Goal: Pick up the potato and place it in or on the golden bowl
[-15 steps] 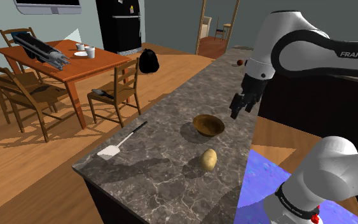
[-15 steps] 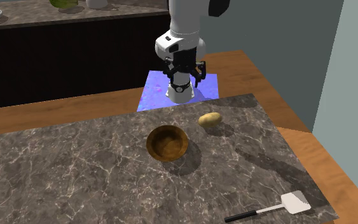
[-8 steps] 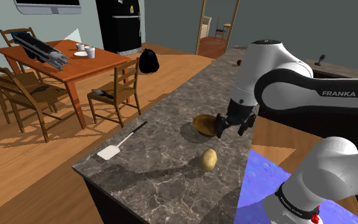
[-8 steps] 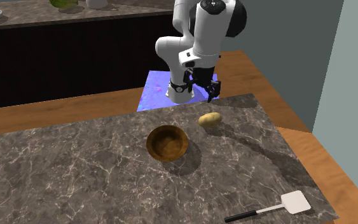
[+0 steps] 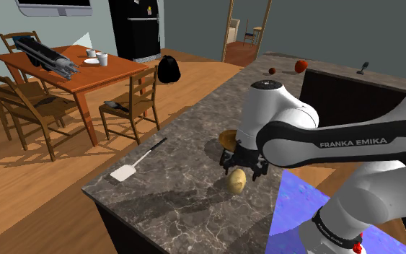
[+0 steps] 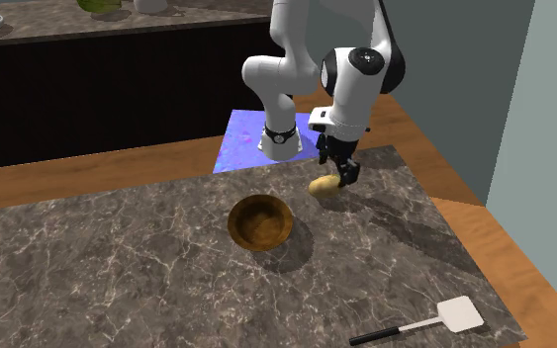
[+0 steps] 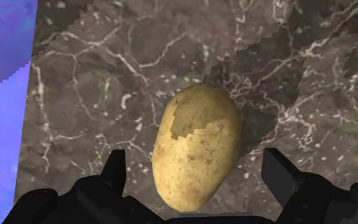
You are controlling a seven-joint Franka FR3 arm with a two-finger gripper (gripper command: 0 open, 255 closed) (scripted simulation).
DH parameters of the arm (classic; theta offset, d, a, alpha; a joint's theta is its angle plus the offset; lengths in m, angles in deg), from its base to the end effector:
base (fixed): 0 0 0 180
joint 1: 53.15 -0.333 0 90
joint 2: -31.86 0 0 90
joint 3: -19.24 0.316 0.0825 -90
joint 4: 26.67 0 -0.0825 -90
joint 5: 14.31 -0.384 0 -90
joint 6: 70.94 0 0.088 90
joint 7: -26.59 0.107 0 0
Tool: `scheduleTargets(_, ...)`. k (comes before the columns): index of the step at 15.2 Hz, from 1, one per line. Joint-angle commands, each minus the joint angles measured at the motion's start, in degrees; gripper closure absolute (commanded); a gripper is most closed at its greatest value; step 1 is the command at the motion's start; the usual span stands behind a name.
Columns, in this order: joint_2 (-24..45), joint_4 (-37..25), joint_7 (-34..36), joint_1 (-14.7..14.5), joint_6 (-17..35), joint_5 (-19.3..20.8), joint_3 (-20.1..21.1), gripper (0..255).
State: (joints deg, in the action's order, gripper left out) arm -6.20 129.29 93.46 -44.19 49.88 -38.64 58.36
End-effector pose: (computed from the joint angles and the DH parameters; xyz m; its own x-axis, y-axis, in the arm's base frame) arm 0.3071 0.1765 0.3743 0.5479 -0.8359 0.0332 -0.8365 -0.5471 0.0299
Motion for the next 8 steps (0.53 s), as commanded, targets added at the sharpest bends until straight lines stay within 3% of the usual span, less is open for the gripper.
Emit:
scheduleTargets(1,2.61,-0.09,4.02,1.42,2.79,-0.8,2.8,0)
scheduleTargets(8,6.91,2.53,4.31,2.41,9.69,-1.58,5.74,0)
